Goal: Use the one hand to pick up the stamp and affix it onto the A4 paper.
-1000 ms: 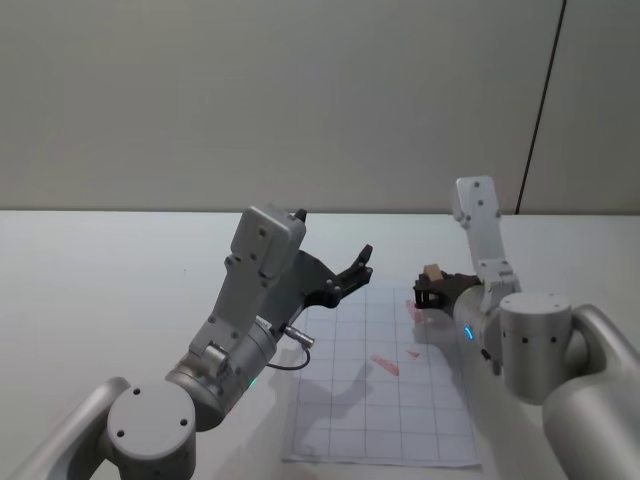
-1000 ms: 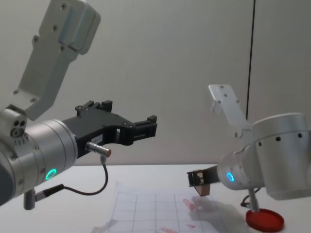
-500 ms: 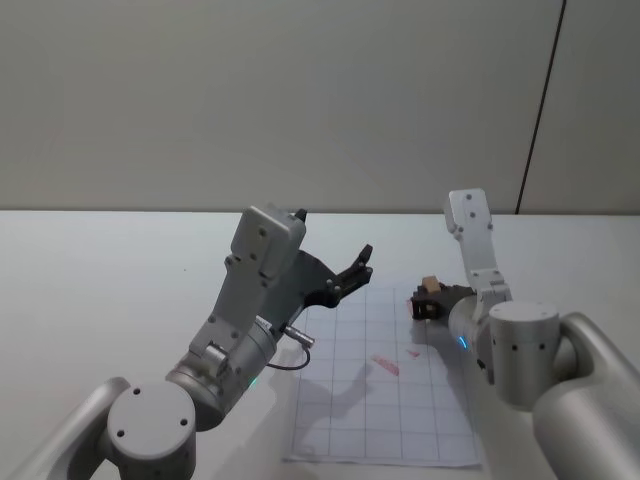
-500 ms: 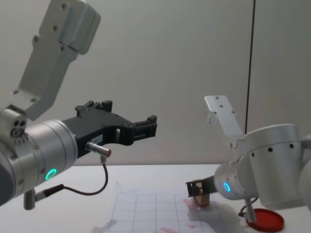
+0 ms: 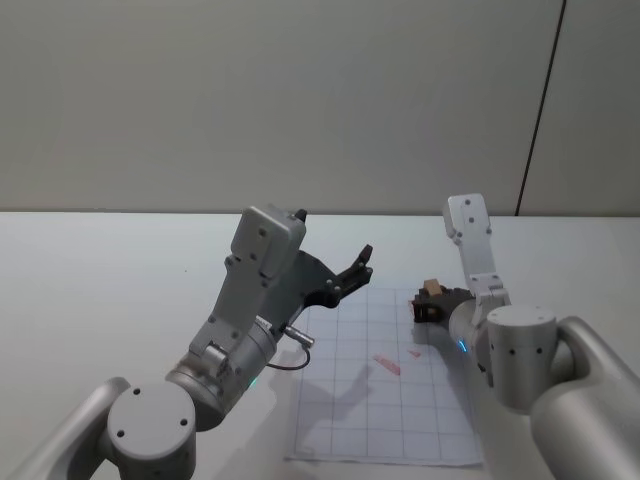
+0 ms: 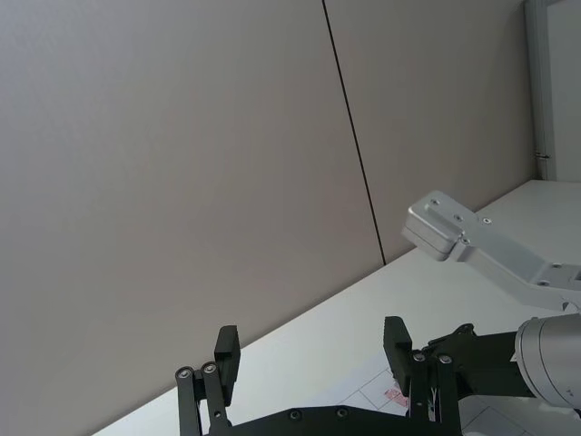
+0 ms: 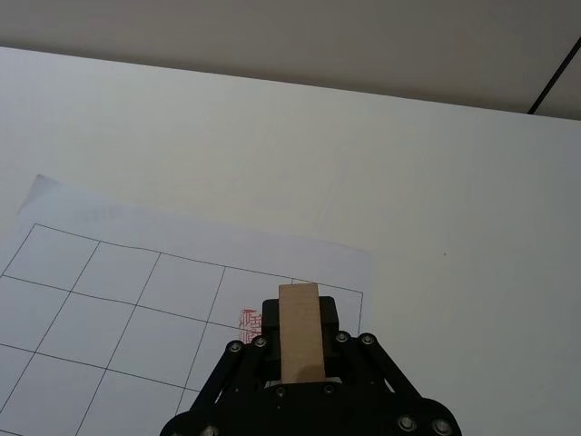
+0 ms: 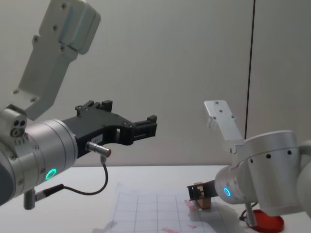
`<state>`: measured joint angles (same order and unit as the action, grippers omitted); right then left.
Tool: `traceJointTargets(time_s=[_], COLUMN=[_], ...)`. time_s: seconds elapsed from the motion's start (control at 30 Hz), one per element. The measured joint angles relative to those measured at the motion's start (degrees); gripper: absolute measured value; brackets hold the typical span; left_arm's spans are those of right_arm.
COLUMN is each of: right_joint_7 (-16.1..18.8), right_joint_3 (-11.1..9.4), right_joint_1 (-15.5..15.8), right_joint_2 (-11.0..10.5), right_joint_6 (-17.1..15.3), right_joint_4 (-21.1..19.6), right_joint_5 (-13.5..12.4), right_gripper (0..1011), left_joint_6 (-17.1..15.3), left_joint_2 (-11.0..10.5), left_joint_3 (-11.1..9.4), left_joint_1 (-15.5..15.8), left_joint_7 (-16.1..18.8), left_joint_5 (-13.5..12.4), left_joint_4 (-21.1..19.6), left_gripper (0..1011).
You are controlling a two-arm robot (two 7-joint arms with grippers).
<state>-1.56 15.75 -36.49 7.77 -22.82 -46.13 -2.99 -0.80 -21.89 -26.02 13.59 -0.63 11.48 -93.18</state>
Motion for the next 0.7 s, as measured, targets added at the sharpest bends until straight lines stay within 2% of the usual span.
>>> traceJointTargets(time_s=[0.7], right_joint_7=[-0.3], right_joint_3=[-0.5], right_joint_1=[-0.92], right_joint_2=[0.14], right_joint_6=[1.62], right_joint_4=[2.74], right_joint_5=[1.29], right_gripper=[220], left_joint_6=[0.0], left_joint_2=[0.0], left_joint_3=[0.0], left_joint_1=[0.0], left_joint_7=[0.0], left_joint_5=[0.0], left_joint_4=[0.0], left_gripper=[1002])
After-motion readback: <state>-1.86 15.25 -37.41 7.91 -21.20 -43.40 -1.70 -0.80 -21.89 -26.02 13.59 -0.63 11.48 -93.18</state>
